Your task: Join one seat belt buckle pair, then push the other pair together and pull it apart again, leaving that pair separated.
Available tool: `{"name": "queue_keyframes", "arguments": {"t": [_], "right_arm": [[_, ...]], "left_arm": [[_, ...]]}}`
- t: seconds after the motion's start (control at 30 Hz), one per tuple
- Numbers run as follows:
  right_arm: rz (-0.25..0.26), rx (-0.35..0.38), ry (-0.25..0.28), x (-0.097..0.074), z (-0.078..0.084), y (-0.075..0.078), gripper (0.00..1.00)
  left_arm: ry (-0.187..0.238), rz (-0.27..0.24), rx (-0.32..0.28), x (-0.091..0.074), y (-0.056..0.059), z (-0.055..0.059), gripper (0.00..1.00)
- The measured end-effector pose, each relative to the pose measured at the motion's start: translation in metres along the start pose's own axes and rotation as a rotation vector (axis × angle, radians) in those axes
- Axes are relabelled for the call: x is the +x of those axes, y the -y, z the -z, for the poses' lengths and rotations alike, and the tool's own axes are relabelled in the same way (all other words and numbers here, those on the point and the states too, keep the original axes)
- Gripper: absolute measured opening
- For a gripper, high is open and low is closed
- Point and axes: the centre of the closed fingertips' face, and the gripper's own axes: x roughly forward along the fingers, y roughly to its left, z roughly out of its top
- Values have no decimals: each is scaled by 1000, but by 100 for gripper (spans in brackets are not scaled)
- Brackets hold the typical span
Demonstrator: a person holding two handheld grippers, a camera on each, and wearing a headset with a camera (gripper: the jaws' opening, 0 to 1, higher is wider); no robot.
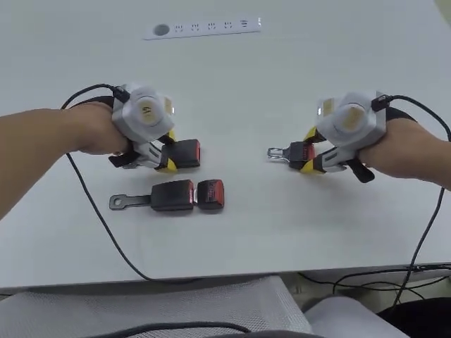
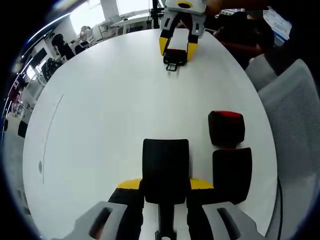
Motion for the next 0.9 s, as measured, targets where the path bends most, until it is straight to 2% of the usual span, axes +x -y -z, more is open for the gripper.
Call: {"name": "queue_keyframes", "arguments": {"t": [0.2,0.37,0.5,0.57,0.67,0.73,0.83,0.9], "right_arm": [[12,32,-8,0,6,4,35],[33,36,-3,-1,6,6,40],[61,47,-5,-4,7,6,45],[75,57,5,-7,6,4,48],[109,88,31,-14,3,3,51],[123,105,49,-19,2,-2,51],[140,147,88,-28,-3,-11,53],[147,169,113,-34,-8,-15,54]], "left_arm": [[-13,-12,4,-1,0,0,33],[-26,-44,9,-3,-1,0,33],[-19,-73,14,-5,-1,0,34],[-15,-93,7,-7,-2,1,36],[-21,-111,-3,-12,1,7,46],[-12,-119,-14,-17,4,10,53],[49,-165,-92,-33,6,7,57],[72,-200,-100,-46,6,7,59]]}}
